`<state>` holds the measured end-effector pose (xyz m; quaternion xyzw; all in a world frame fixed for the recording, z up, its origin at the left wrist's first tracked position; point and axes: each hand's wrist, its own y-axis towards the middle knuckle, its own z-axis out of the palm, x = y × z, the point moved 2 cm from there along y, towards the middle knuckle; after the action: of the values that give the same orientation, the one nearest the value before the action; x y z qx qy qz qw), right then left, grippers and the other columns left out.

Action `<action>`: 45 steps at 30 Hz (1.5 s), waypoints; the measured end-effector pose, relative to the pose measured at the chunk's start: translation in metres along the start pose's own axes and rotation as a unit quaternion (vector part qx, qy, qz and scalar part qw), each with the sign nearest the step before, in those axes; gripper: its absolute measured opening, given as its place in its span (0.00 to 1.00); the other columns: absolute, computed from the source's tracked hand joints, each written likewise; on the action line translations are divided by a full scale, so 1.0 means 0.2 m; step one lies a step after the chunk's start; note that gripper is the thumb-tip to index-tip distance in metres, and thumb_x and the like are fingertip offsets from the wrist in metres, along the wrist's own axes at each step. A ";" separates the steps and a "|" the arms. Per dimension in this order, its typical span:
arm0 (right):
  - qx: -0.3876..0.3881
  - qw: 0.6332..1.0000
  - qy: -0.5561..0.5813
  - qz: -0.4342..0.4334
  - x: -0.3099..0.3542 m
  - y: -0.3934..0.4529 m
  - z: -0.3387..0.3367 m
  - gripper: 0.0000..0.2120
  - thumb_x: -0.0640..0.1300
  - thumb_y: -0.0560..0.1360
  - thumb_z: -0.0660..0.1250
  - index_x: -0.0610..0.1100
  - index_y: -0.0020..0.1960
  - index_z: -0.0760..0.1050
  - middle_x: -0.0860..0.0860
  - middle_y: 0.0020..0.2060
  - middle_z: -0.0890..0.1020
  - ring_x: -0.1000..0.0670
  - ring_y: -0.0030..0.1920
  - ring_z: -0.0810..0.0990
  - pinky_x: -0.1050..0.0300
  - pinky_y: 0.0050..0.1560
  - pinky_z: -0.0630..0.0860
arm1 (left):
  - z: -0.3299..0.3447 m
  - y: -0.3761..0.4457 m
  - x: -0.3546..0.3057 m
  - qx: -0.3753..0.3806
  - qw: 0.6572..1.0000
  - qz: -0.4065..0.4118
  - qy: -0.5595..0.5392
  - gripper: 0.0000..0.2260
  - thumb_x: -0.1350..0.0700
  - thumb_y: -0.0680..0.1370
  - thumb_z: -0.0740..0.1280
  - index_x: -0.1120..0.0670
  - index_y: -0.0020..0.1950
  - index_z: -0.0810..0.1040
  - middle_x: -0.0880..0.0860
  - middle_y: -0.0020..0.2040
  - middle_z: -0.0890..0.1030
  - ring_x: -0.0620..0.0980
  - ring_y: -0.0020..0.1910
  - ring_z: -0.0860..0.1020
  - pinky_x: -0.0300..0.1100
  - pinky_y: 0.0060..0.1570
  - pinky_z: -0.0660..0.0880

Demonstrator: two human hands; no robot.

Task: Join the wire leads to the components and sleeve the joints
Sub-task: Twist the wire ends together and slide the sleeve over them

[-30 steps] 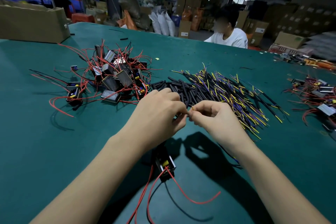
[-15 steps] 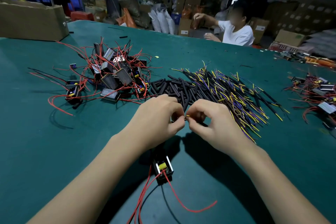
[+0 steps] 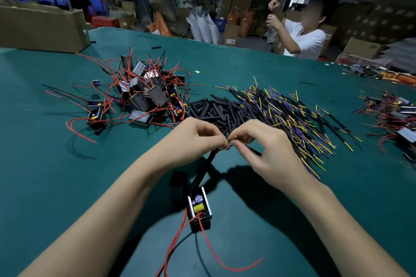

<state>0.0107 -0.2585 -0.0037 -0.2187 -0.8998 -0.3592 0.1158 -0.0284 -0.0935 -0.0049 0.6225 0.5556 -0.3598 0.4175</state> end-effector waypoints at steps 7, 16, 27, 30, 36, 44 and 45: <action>0.016 1.000 0.004 0.017 -0.02 0.00 -0.01 0.03 0.33 0.72 0.69 0.39 0.43 0.79 0.50 0.36 0.78 0.54 0.38 0.73 0.63 0.42 0.71 | 0.04 0.00 -0.01 -0.046 0.995 0.037 0.083 0.05 0.59 0.72 0.69 0.56 0.37 0.83 0.56 0.33 0.81 0.45 0.30 0.73 0.40 0.33 0.70; 0.015 0.998 -0.038 -0.043 0.02 0.00 0.01 0.05 0.28 0.69 0.67 0.37 0.40 0.76 0.49 0.36 0.76 0.49 0.40 0.72 0.56 0.42 0.72 | 0.01 0.00 0.01 0.010 0.997 -0.074 -0.007 0.10 0.48 0.64 0.68 0.54 0.33 0.82 0.50 0.35 0.77 0.43 0.33 0.69 0.34 0.34 0.65; 0.009 0.997 -0.070 -0.037 0.02 0.00 0.00 0.05 0.30 0.67 0.68 0.38 0.37 0.73 0.53 0.34 0.72 0.53 0.38 0.68 0.63 0.40 0.68 | 0.04 -0.01 0.00 0.018 0.994 0.005 0.103 0.05 0.55 0.74 0.69 0.53 0.38 0.80 0.49 0.34 0.80 0.44 0.34 0.74 0.43 0.43 0.74; 0.010 1.000 -0.022 0.006 0.02 0.00 0.00 0.02 0.35 0.68 0.67 0.39 0.38 0.75 0.55 0.34 0.72 0.57 0.36 0.67 0.67 0.39 0.66 | 0.05 -0.02 -0.02 -0.013 0.981 0.074 0.180 0.04 0.58 0.71 0.70 0.49 0.38 0.77 0.45 0.33 0.79 0.46 0.36 0.77 0.45 0.44 0.76; 0.009 0.995 0.064 0.082 0.02 0.00 0.02 0.03 0.35 0.68 0.68 0.40 0.37 0.76 0.53 0.30 0.75 0.58 0.33 0.71 0.66 0.36 0.69 | 0.06 -0.03 -0.05 -0.055 0.916 0.168 0.359 0.07 0.54 0.72 0.68 0.48 0.46 0.72 0.43 0.38 0.74 0.47 0.44 0.74 0.45 0.48 0.67; 0.012 0.962 0.180 0.205 -0.04 -0.01 0.01 0.12 0.33 0.72 0.69 0.48 0.35 0.76 0.55 0.29 0.77 0.57 0.30 0.71 0.65 0.33 0.68 | 0.06 -0.06 -0.12 -0.120 0.811 0.318 0.477 0.04 0.57 0.70 0.67 0.54 0.36 0.76 0.50 0.33 0.78 0.54 0.36 0.76 0.49 0.38 0.71; 0.016 0.959 0.187 0.212 -0.04 -0.01 0.01 0.12 0.34 0.72 0.69 0.48 0.34 0.76 0.55 0.29 0.77 0.57 0.31 0.72 0.65 0.33 0.68 | 0.06 -0.06 -0.12 -0.122 0.808 0.321 0.479 0.04 0.56 0.70 0.67 0.54 0.35 0.77 0.50 0.33 0.78 0.54 0.36 0.76 0.48 0.38 0.71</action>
<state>0.0174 -0.2616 -0.0087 -0.3311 -0.8008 -0.3467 0.3590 -0.0430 -0.1139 0.0099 0.8027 0.4927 0.2095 0.2628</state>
